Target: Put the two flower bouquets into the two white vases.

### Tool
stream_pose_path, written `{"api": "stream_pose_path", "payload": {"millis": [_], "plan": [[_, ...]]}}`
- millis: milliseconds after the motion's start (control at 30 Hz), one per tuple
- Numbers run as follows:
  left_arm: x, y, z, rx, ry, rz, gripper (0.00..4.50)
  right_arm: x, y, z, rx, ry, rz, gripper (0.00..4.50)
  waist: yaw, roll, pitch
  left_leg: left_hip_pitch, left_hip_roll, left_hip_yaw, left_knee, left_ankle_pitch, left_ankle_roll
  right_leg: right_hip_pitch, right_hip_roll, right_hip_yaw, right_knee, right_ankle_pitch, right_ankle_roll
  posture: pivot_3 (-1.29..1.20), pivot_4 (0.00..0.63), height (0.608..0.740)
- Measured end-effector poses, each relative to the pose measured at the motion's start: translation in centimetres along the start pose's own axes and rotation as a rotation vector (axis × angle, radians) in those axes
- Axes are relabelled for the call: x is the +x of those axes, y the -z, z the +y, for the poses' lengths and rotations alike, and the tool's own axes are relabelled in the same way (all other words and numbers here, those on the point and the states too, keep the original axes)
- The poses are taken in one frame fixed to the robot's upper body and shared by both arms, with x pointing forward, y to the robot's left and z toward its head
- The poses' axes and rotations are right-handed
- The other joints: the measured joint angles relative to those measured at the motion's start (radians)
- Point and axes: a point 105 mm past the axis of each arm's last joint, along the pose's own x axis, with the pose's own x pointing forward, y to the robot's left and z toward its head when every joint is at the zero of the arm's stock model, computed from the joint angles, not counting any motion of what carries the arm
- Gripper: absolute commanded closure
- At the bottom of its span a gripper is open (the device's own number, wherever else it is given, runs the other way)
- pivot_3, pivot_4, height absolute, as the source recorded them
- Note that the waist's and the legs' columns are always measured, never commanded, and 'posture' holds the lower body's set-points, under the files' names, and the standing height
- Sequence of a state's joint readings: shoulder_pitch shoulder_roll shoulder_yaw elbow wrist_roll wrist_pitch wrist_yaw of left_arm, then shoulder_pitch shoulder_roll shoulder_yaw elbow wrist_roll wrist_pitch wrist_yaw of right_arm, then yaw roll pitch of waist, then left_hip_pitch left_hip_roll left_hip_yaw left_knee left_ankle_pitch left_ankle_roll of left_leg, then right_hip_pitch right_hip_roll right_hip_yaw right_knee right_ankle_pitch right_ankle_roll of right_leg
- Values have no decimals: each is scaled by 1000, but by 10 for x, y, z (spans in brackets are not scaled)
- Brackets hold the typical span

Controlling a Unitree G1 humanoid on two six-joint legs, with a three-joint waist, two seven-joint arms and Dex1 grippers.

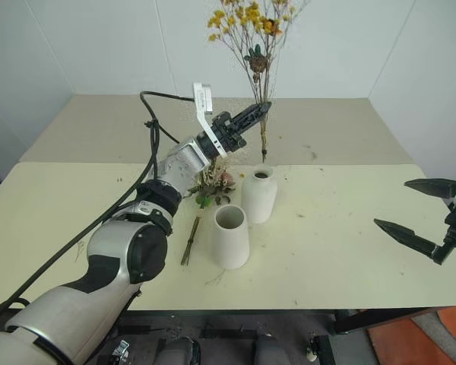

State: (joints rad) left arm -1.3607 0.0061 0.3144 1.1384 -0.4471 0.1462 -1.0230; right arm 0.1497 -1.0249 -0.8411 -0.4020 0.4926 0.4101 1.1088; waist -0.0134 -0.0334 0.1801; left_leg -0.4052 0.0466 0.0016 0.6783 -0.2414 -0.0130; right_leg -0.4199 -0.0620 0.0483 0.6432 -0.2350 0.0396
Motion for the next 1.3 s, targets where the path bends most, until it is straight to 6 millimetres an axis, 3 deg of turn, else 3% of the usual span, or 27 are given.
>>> {"api": "stream_pose_path", "payload": {"millis": [533,667,1033,1300], "plan": [[-14,36,-1,93,37,132,4463,0,2,-1,9,13,-13,0,1,0,0,0,0,0,0,0,0,0,0,0,0,0,0,0,150,740],[-12,34,-3,114,57,119,3552,-1,2,-3,6,19,-13,0,1,0,0,0,0,0,0,0,0,0,0,0,0,0,0,0,150,740],[-29,34,-5,150,104,120,17,4,7,-5,11,19,-14,0,0,0,0,0,0,0,0,0,0,0,0,0,1,0,0,0,150,740],[-63,29,-6,222,190,241,17,4,9,-11,3,36,-18,0,-3,1,0,1,0,0,0,0,0,0,0,1,1,0,0,0,150,740]]}}
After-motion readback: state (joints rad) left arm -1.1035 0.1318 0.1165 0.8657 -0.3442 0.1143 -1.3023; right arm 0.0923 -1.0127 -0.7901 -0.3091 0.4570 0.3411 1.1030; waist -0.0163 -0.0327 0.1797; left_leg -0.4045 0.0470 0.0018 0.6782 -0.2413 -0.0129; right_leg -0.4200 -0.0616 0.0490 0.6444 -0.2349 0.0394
